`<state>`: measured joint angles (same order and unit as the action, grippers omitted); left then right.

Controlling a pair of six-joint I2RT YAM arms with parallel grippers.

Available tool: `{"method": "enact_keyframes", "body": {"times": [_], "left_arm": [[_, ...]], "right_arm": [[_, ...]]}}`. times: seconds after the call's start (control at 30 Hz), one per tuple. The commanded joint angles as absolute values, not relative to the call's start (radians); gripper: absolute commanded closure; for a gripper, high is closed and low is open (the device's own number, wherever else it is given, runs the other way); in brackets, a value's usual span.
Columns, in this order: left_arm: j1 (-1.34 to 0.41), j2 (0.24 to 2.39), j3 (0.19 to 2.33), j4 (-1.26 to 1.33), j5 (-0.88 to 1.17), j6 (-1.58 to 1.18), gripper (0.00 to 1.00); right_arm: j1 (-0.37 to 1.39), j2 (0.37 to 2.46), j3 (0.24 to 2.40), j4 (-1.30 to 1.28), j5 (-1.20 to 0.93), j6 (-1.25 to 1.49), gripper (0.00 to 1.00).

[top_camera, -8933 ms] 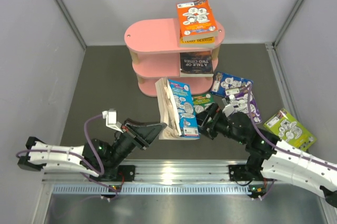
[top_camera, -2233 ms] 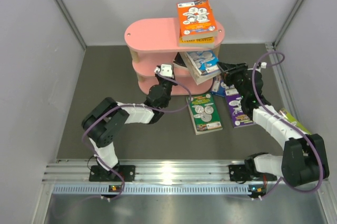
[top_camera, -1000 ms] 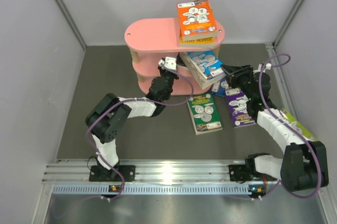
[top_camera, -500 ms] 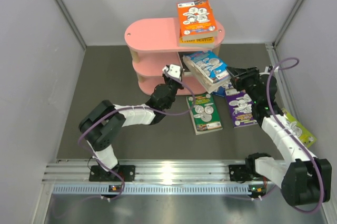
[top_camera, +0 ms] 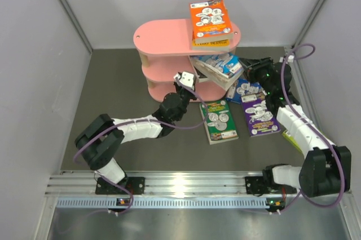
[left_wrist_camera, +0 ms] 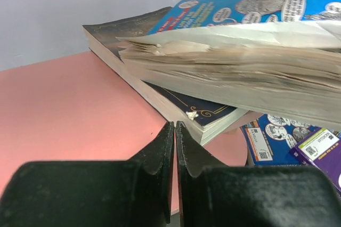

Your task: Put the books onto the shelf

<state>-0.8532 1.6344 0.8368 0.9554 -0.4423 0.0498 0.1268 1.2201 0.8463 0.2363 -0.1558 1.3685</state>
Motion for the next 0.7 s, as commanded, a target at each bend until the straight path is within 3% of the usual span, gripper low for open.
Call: {"method": "enact_keyframes", "body": {"times": [0.0, 0.27, 0.43, 0.67], "left_arm": [[-0.856, 1.562, 0.802, 0.956, -0.454, 0.037, 0.91], [-0.853, 1.467, 0.758, 0.885, -0.497, 0.028, 0.89], [-0.853, 1.336, 0.736, 0.714, -0.523, -0.032, 0.86], [-0.851, 1.102, 0.557, 0.627, -0.551, -0.087, 0.85]], "right_arm": [[0.175, 1.253, 0.965, 0.302, -0.034, 1.359, 1.00], [0.345, 1.321, 1.057, 0.200, 0.230, 1.313, 1.00], [0.414, 1.385, 1.158, 0.108, 0.425, 1.269, 1.00], [0.502, 1.466, 1.239, -0.041, 0.640, 1.295, 1.00]]}}
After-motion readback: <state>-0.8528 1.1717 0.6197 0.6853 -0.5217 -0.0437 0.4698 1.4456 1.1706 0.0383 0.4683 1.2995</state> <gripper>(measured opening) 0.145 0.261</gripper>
